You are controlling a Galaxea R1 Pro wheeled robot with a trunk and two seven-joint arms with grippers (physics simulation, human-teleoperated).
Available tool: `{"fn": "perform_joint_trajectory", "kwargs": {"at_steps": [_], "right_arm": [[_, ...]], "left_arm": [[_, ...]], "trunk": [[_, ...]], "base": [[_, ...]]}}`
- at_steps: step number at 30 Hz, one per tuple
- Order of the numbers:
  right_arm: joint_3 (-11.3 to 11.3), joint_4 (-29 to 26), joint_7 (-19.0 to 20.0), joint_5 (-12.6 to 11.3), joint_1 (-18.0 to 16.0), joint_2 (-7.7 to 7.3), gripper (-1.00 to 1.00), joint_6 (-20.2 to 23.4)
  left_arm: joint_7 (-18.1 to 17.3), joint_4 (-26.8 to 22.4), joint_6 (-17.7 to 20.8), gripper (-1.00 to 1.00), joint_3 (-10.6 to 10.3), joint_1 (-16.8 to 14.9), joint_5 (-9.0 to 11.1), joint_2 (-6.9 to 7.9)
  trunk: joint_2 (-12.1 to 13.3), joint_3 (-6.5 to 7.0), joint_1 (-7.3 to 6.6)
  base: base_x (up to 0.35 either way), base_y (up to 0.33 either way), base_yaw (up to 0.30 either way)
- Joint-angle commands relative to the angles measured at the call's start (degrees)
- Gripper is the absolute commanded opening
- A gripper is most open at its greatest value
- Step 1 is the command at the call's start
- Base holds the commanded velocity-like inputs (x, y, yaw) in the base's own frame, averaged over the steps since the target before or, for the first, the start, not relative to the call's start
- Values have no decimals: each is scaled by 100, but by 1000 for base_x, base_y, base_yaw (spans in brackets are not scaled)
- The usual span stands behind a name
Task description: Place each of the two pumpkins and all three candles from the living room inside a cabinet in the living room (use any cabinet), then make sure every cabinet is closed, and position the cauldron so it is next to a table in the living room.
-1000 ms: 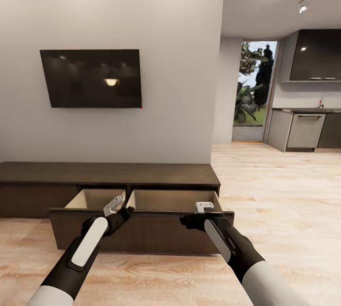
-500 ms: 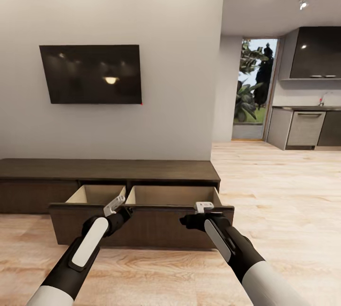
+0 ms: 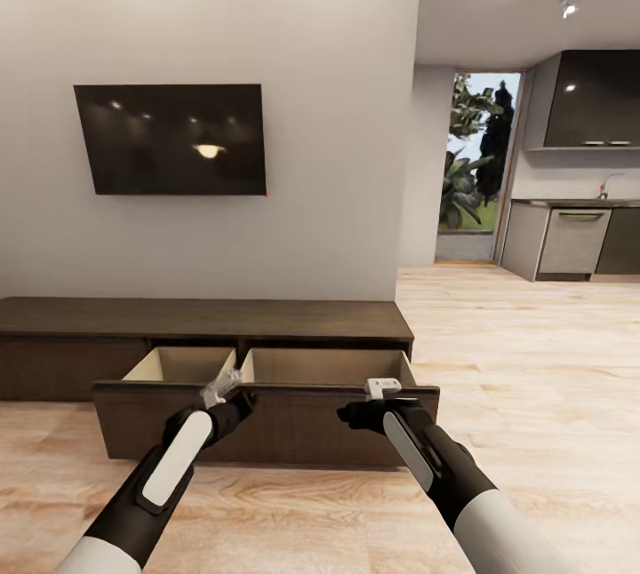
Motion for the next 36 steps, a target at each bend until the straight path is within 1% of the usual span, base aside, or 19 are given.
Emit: {"fn": "perform_joint_trajectory", "kwargs": {"at_steps": [1,3,4,5,6,8,9,10,12,15,18,21,24,27,32,36], "right_arm": [[13,-6,-58,-59,-4,-2,100,9],[18,-1,-76,-47,-4,-1,100,-15],[22,5,-92,-41,-4,-1,100,-31],[24,7,-101,-40,-4,-1,100,-36],[28,32,-137,-38,-4,2,100,-50],[30,58,-206,-36,-4,6,100,-75],[31,65,-256,-38,-4,6,100,-108],[31,74,-324,-42,-4,7,100,-146],[31,108,-513,-48,-4,11,100,-219],[32,140,-750,-51,-4,12,100,-267],[37,152,-817,-50,-4,10,100,-288],[46,244,-842,-54,-4,5,100,-459],[89,472,-848,-59,-4,1,100,-659],[106,577,-845,-50,-4,-1,100,-726],[110,601,-842,-39,-4,-1,100,-754],[111,600,-841,-40,-4,-1,100,-904]], "left_arm": [[50,-5,-5,100,-55,-5,42,10],[51,10,-21,100,-180,-4,26,15],[54,19,-41,100,-210,-5,-115,8],[55,23,-47,100,-217,-5,-213,3],[59,37,-61,100,-209,-6,-628,-16],[59,45,-81,100,-183,-5,-1186,-61],[59,47,-88,100,-177,-6,-1374,-108],[60,53,-93,100,-172,-6,-1505,-167],[64,119,-102,100,-182,-5,-1655,-260],[67,257,-106,100,-204,-6,-1760,-310],[107,305,-111,100,-220,-6,-1787,-320],[289,330,-111,100,-231,-5,-1797,-325],[360,287,-104,100,-243,-6,-1786,-321],[382,268,-100,100,-245,-5,-1783,-319],[392,256,-99,100,-247,-6,-1783,-320],[394,257,-106,100,-306,-6,-1788,-319]], "trunk": [[-3,-7,-1],[-3,-7,-1],[-3,-7,-1],[-3,-7,-1],[-3,-7,-1],[-3,-7,-1],[-3,-7,-1],[-3,-7,-1],[-3,-7,-1],[-3,-7,-1],[-3,-7,-1],[-3,-7,-1],[-3,-7,-1],[-3,-7,-1],[-3,-7,-1],[-9,-96,9]], "base": [[0,0,0],[0,0,0],[0,0,0],[0,0,0],[0,0,0],[0,0,0],[0,0,0],[0,0,0],[0,0,0],[0,0,0],[0,0,0],[0,0,0],[0,0,0],[0,0,0],[0,0,0],[0,0,0]]}}
